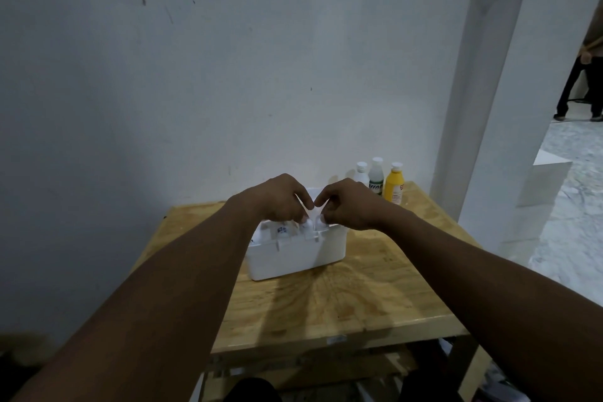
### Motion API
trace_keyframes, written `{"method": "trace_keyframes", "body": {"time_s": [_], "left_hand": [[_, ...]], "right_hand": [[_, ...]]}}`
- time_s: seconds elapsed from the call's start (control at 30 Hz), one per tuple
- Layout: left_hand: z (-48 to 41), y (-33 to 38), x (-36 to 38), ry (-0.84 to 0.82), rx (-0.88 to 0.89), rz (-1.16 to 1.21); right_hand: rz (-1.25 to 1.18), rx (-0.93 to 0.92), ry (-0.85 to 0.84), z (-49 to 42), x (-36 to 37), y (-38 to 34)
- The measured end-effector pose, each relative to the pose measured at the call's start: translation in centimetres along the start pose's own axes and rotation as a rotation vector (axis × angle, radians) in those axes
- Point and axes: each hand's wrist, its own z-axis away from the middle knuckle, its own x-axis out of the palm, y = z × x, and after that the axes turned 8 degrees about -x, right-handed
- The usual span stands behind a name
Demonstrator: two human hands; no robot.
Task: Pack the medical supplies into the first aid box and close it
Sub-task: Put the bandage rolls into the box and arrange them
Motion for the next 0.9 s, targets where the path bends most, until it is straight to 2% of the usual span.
{"method": "trace_keyframes", "body": {"time_s": [0.2, 0.9], "left_hand": [[0.07, -0.14, 0.03, 0.004, 0.007, 0.087], [-0.22, 0.03, 0.65, 0.112, -0.021, 0.017]], "right_hand": [[-0.050, 0.025, 0.045, 0.09, 0.08, 0.03], [-0.016, 0.049, 0.066, -0.02, 0.46, 0.14]]}}
